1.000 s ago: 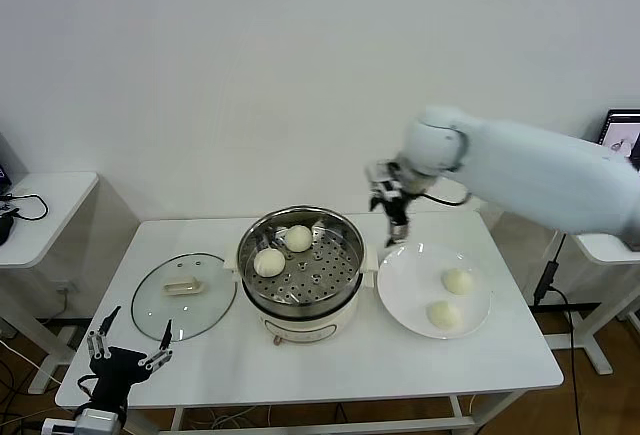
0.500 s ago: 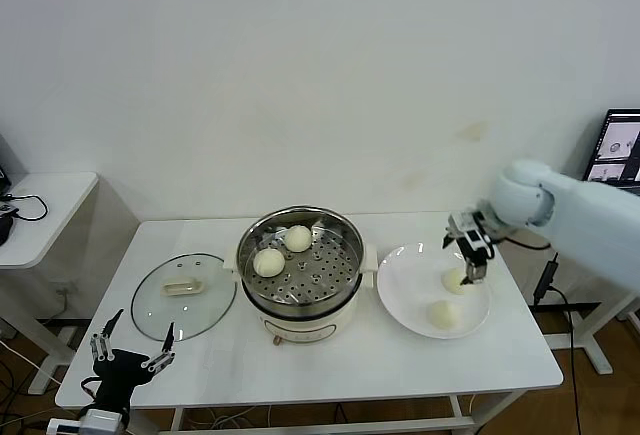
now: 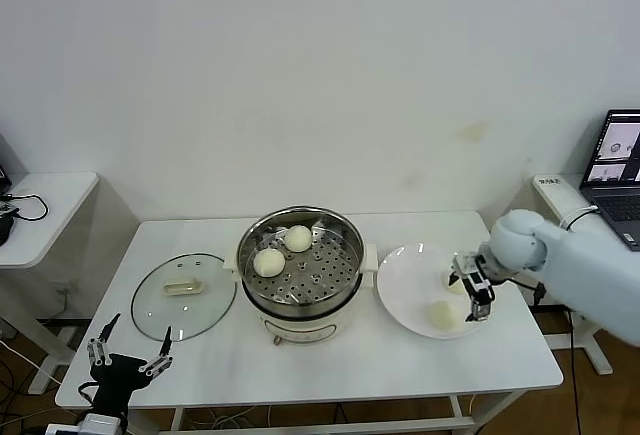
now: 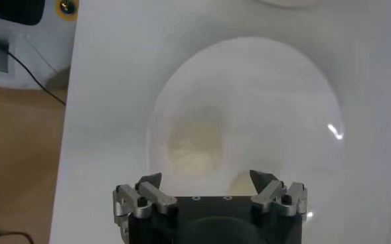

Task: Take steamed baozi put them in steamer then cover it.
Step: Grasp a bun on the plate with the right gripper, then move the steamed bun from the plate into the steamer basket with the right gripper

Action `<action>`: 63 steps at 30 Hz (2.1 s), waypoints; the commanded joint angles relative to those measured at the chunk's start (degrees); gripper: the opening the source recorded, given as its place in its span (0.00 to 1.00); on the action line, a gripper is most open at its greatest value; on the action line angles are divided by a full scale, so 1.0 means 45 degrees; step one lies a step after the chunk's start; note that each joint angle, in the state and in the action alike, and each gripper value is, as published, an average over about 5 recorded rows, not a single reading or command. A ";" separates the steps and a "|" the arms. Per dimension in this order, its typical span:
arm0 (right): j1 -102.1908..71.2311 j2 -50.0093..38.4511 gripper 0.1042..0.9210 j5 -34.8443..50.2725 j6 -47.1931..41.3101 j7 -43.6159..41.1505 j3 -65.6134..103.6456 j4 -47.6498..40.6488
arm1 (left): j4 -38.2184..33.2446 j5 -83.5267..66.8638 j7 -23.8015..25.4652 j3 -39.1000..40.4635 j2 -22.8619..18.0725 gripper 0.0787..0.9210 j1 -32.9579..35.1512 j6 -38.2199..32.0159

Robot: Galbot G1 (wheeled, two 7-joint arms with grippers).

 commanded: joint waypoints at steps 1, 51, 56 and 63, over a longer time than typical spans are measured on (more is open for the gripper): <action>-0.1235 0.0904 0.88 -0.0448 0.0087 0.0100 0.0737 -0.1043 | 0.0024 0.0002 -0.0003 -0.0020 -0.0014 0.88 0.0027 -0.0011; 0.6684 0.2395 0.59 0.2894 -0.0655 -0.0505 -0.1469 -0.1088 | -0.0035 -0.0083 0.0010 0.0004 0.0161 0.88 -0.0220 -0.0019; 0.7422 0.3584 0.59 0.3471 -0.0705 -0.0268 -0.1886 -0.1230 | -0.0054 -0.0100 -0.0002 -0.0053 0.0152 0.88 -0.0161 -0.0039; 0.7273 0.5477 0.59 0.3980 -0.0584 0.0295 -0.2321 -0.1252 | -0.0099 -0.0094 0.0001 -0.0226 0.0134 0.88 -0.0064 -0.0037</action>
